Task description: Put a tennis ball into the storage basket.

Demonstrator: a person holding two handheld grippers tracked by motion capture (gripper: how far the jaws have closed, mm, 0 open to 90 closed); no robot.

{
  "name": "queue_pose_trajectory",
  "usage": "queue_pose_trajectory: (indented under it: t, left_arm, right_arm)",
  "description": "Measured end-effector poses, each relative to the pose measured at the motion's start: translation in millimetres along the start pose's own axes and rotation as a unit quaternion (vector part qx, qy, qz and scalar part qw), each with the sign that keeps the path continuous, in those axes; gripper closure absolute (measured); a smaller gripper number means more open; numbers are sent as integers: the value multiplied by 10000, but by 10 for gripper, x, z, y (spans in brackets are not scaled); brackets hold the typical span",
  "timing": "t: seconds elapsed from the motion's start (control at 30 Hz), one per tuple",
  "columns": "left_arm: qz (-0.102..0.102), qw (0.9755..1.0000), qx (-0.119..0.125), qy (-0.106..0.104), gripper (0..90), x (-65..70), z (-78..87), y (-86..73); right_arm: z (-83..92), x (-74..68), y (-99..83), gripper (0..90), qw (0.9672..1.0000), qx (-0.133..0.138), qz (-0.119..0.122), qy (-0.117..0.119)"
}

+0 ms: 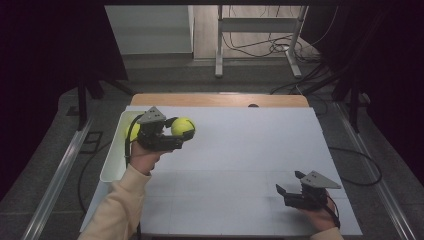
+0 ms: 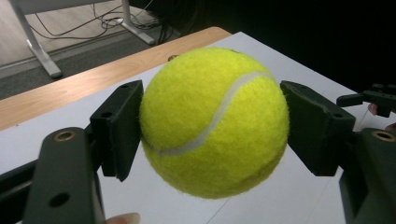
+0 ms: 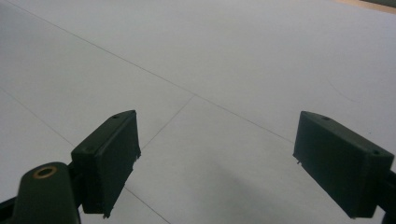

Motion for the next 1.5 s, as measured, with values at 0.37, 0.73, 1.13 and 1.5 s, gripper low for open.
queue_pose_trajectory:
  t: [0.37, 0.73, 1.13, 1.5]
  left_arm:
    - [63, 9999, 60, 116, 266, -78, 73, 19]
    - [146, 9995, 111, 246, 266, -168, 153, 20]
    - [306, 9983, 197, 462, 266, -339, 255, 15]
    - [382, 9973, 225, 585, 266, -450, 299, 0]
  right_arm:
    - [0, 2, 1, 148, 10000, 3, -3, -13]
    - [0, 1, 1, 148, 10000, 2, -3, -12]
    - [3, 9, -2, 148, 10000, -26, -18, -70]
    - [3, 10, -5, 148, 10000, -30, -15, -58]
Point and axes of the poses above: each handheld gripper's, and its own axes: z roughly backward along the jaws, y roughly out of its top, x roughly to its right, the point moved 3 cm from there along -z, roughly forward along the jaws, and after that the axes turned 8 degrees about z, right-handed, at the moved point
